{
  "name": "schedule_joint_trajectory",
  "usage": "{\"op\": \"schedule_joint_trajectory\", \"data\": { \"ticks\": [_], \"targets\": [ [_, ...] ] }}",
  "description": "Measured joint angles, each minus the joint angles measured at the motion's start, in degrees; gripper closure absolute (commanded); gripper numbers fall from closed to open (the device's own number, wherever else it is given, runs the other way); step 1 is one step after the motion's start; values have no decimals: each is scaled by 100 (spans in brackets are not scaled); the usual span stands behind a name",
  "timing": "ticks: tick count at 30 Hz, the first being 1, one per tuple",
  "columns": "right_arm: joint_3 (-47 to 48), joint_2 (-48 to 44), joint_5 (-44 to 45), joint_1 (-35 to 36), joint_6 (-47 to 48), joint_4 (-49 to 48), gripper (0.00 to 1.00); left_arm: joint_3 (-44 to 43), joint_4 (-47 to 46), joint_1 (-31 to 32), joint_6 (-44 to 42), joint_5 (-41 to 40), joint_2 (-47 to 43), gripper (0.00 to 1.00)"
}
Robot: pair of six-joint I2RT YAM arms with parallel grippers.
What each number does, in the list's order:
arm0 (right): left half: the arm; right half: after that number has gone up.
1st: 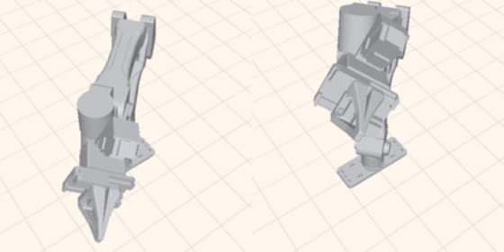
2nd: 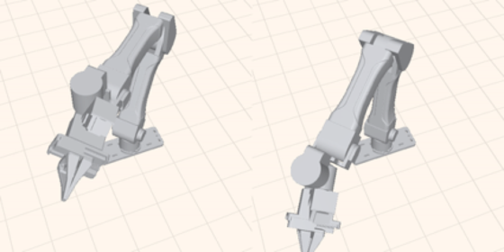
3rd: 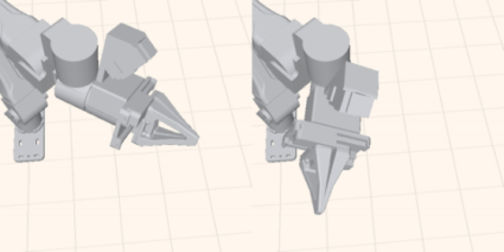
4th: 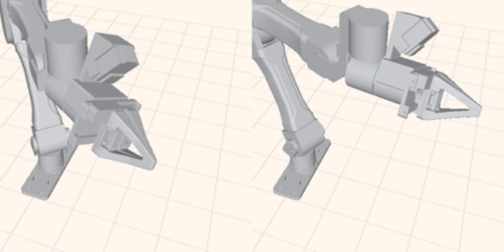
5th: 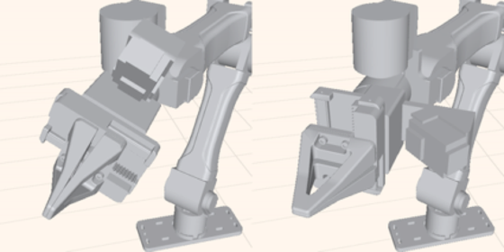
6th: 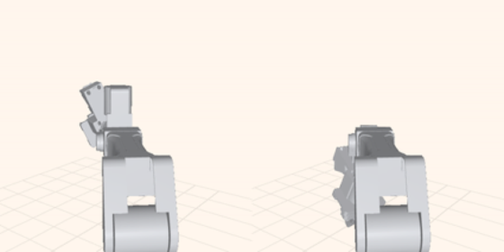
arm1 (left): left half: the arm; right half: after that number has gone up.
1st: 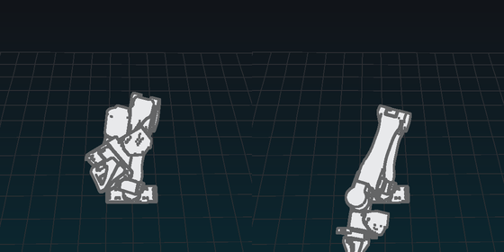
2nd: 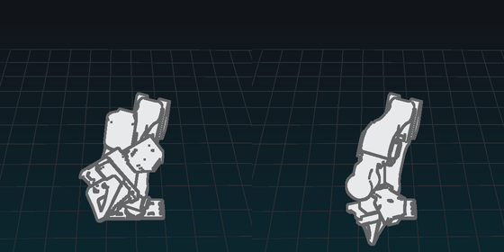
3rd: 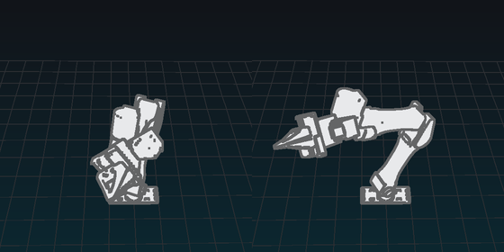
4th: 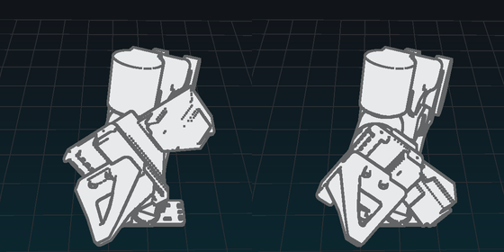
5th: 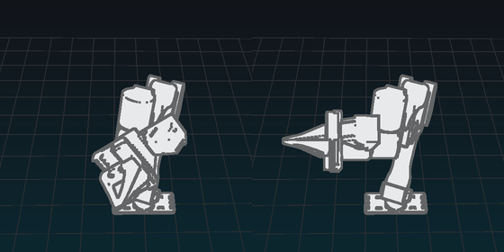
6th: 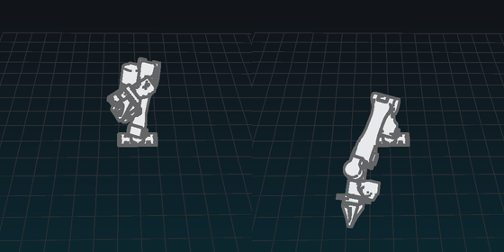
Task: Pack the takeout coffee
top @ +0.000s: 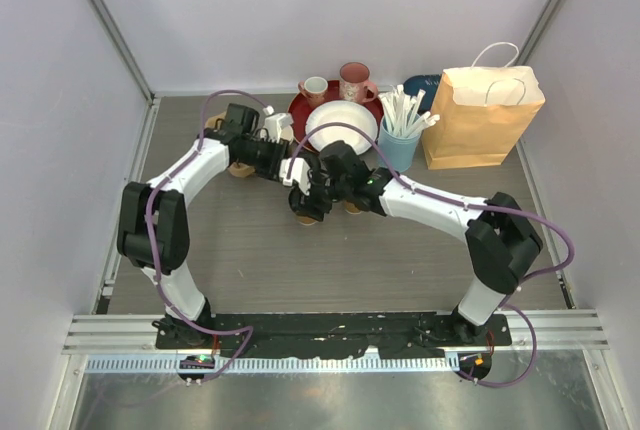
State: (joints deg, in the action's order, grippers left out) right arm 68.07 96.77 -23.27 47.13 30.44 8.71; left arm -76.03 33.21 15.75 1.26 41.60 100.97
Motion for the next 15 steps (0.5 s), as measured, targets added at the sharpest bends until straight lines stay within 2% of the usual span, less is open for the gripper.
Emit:
{"op": "schedule_joint_trajectory", "data": {
  "ticks": [6,9,12,15],
  "targets": [
    [175,-308,201,0,-693,33,41,-37,52,-13,17,-55,-96,72],
    [398,-358,879,4,-1331,94,45,-35,116,-13,68,-151,-197,73],
    [754,-256,1718,-7,-2026,389,46,26,142,-13,160,-199,-332,73],
    [938,-85,2173,-31,-2555,553,46,133,151,-13,208,-201,-435,74]
  ]
}}
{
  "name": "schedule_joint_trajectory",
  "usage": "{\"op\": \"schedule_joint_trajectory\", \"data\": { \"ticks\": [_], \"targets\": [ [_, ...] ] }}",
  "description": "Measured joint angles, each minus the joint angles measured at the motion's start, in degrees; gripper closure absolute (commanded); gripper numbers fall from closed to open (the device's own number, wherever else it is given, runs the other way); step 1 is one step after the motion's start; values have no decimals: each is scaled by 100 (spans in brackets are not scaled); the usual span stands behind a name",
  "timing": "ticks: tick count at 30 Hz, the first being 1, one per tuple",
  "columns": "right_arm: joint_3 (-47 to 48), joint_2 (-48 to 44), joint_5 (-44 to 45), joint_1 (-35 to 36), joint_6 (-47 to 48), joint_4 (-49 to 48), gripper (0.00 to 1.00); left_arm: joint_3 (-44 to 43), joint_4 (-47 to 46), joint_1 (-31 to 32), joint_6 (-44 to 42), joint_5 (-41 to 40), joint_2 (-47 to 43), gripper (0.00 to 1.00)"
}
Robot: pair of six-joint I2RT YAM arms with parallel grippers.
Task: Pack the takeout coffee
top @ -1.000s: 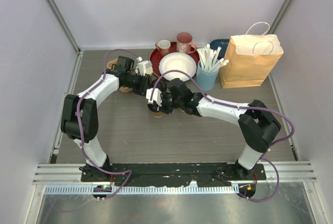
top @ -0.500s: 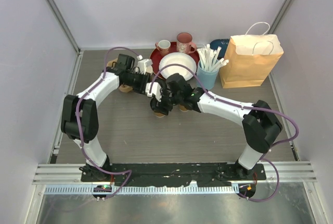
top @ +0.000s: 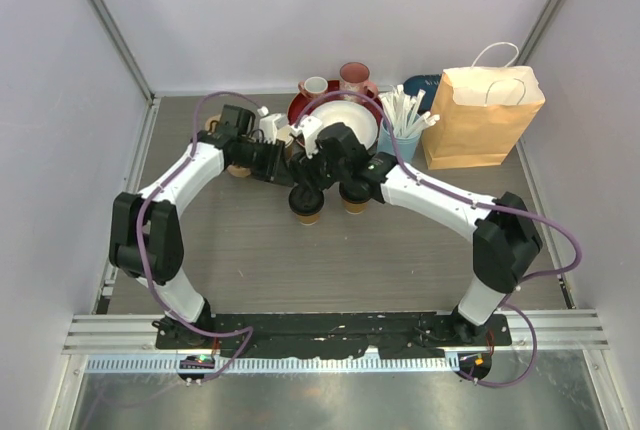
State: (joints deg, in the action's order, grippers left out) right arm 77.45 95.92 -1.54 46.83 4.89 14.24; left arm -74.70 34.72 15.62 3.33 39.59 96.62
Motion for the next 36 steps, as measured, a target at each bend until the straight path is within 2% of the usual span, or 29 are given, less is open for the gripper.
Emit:
{"op": "schedule_joint_trajectory", "data": {
  "ticks": [8,15,19,22,28,36],
  "targets": [
    [2,437,407,-17,-662,341,60,299,46,28,138,-7,-13,76],
    [2,660,380,-68,-708,367,75,317,44,85,232,-4,61,78],
    [-2,667,330,-90,-656,385,88,337,2,125,269,39,107,82],
    [-76,643,299,-94,-627,302,93,334,-48,118,293,72,149,83],
    [-625,361,299,-125,-680,-251,99,302,-179,111,378,243,278,84],
    [-1104,109,492,-127,-809,-741,99,282,-341,109,380,483,422,85]
  ]
}}
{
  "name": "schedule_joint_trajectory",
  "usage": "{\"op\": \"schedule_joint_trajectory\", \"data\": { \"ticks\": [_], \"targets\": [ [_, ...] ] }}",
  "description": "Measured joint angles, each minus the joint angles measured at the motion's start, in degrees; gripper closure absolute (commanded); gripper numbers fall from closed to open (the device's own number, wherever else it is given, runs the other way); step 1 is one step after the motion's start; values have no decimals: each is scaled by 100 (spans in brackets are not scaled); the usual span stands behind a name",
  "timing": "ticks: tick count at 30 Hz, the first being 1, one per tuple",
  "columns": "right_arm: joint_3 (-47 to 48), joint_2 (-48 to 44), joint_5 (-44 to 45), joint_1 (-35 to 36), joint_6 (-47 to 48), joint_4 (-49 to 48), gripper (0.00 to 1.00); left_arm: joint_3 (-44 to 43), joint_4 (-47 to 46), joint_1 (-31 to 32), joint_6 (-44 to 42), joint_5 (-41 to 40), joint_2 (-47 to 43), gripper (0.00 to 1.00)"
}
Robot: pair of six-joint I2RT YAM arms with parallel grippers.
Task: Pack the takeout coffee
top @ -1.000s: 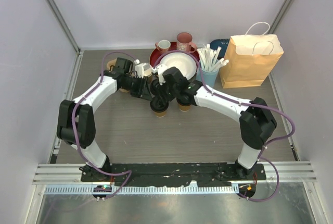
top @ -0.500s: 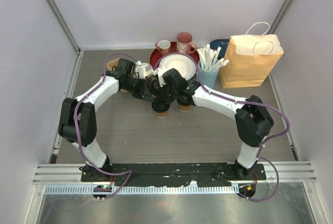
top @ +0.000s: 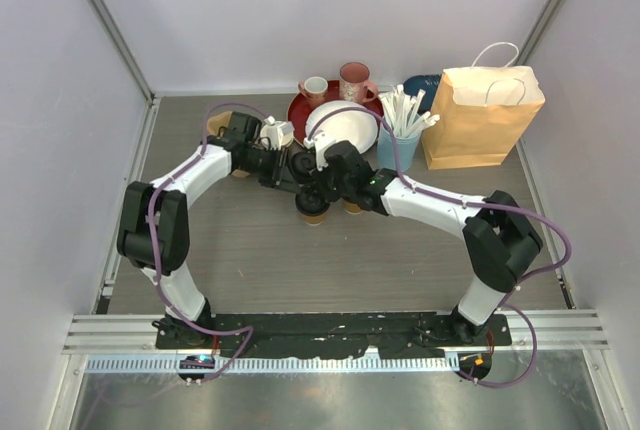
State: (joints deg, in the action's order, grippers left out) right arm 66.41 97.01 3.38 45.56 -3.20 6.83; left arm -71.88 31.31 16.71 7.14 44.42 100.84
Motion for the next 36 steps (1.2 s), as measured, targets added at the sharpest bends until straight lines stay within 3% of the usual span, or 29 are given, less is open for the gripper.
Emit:
{"op": "schedule_joint_trajectory", "data": {
  "ticks": [15,20,26,36],
  "targets": [
    [-319,-142,197,57,-173,-374,99,26,-149,4,-4,114,57,85],
    [-321,-164,361,107,-166,-337,99,-42,-94,24,-81,-2,31,69],
    [-221,-181,568,164,-138,-83,99,-186,170,96,-374,-796,-168,54],
    [59,-94,800,153,-122,358,99,-859,586,-179,-455,-1340,-610,51]
  ]
}}
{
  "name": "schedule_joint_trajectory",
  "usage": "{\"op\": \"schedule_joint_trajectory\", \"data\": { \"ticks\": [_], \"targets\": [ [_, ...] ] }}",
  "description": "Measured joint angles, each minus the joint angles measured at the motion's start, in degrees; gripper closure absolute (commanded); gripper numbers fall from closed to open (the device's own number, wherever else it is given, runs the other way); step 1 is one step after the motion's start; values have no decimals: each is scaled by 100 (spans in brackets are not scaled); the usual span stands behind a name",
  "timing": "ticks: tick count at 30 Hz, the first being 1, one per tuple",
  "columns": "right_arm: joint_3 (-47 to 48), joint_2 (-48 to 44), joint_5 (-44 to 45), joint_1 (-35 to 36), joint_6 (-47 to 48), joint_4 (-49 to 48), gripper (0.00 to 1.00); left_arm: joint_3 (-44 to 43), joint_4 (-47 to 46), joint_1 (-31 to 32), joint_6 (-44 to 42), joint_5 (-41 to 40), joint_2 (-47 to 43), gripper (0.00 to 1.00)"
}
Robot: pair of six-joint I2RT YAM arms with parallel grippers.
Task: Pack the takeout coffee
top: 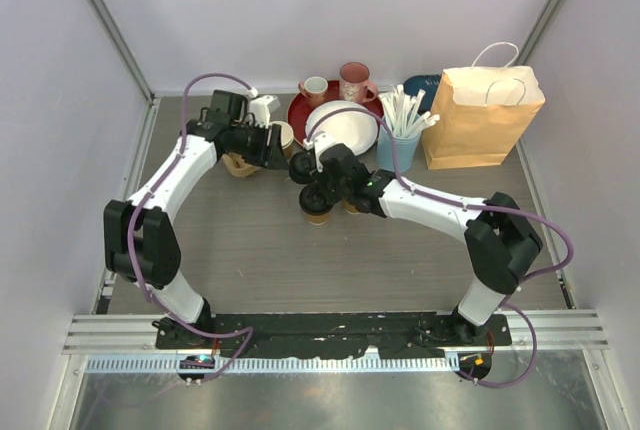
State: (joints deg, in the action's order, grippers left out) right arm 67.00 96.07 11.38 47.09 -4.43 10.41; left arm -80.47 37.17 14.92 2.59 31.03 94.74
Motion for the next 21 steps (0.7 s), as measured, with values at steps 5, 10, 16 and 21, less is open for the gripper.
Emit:
{"op": "schedule_joint_trajectory", "data": {
  "ticks": [5,10,16,21],
  "targets": [
    [188,168,33,-120,-2,2,99,-4,79,-181,20,-44,9,51],
    [400,365,33,-323,0,-4,99,-4,87,-208,15,-57,9,51],
    [540,483,-2,-472,2,15,89,-4,90,-203,0,-57,9,51],
    [645,511,-87,-485,72,142,63,-4,92,-203,-4,-57,9,51]
  ]
}}
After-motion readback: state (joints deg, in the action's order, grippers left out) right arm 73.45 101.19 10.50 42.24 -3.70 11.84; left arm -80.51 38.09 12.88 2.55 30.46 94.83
